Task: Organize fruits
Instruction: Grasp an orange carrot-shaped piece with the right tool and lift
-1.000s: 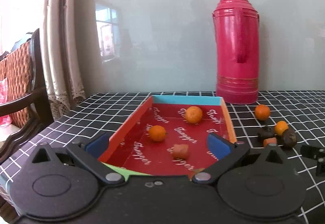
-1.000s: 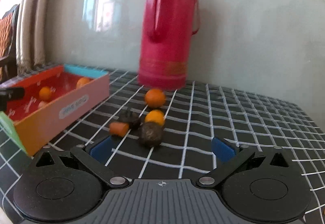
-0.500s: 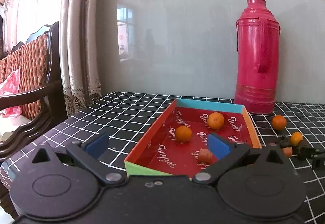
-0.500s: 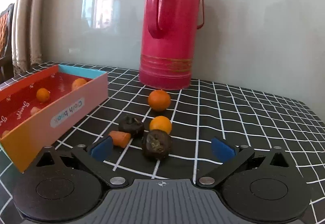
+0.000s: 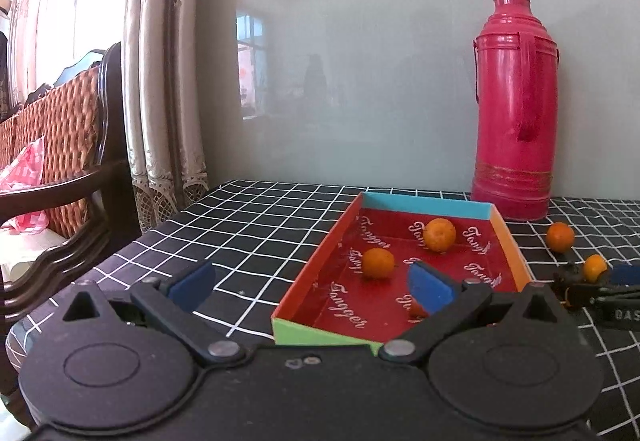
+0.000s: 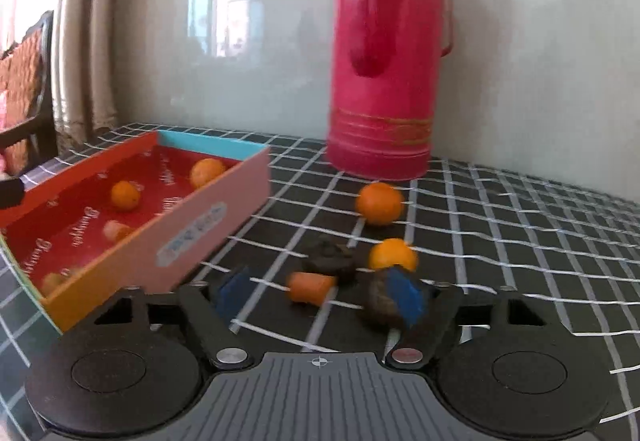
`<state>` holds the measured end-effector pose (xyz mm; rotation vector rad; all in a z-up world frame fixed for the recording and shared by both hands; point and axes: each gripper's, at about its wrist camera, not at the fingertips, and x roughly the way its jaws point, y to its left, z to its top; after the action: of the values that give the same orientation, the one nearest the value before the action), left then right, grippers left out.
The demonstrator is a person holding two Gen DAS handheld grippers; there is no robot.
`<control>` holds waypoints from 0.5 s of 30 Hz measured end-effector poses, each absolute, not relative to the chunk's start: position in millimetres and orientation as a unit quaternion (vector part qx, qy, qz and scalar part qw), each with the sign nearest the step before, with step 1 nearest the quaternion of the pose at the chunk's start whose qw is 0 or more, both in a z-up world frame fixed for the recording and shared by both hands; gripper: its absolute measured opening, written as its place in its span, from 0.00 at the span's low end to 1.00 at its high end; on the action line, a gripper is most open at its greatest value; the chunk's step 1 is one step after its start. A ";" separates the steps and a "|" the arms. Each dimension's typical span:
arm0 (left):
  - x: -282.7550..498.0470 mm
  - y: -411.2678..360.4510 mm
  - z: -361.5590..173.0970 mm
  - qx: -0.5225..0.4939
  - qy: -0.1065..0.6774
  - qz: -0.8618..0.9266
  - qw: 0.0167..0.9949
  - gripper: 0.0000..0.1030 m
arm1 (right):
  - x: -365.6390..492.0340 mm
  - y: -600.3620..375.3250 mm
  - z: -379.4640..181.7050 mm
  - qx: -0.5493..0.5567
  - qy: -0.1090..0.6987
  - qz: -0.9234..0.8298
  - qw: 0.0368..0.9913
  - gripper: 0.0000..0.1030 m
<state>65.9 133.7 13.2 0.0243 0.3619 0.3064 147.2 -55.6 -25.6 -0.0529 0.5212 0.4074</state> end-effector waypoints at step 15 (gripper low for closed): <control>61.5 156.3 10.7 0.005 0.187 0.170 0.968 0.94 | 170.7 -42.8 -34.1 -0.019 0.312 0.174 0.934 0.22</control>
<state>61.5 156.3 10.7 0.0106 0.3771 0.3432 170.7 -42.8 -34.1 -0.0397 0.6380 0.3559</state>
